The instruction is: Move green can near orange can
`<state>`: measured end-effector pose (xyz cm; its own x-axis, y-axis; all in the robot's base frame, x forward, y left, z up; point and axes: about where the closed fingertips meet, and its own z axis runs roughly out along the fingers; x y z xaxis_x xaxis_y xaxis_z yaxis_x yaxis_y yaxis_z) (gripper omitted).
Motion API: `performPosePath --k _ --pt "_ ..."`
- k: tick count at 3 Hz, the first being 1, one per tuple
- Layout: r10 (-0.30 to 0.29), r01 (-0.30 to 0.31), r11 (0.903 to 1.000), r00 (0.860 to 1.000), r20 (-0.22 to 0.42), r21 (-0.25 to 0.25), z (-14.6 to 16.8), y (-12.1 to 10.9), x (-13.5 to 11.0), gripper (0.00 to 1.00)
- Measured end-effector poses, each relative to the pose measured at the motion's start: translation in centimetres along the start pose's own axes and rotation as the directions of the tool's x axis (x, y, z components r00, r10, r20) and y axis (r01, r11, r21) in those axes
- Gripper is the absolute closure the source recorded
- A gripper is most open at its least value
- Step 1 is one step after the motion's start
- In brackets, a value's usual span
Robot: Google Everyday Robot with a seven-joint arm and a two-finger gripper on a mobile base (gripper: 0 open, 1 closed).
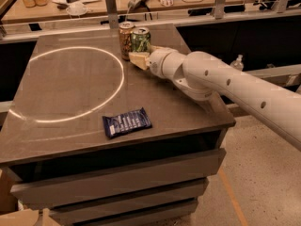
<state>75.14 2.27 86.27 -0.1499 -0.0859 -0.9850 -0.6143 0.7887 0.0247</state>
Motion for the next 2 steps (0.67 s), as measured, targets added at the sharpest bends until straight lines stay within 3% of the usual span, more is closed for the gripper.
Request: performPosePath --k 1,2 --pt "-0.014 0.014 0.9999 1.000 0.000 0.007 0.24 -0.60 -0.06 0.00" --pt "-0.014 0.014 0.9998 1.000 -0.004 0.015 -0.14 -0.83 -0.02 0.00"
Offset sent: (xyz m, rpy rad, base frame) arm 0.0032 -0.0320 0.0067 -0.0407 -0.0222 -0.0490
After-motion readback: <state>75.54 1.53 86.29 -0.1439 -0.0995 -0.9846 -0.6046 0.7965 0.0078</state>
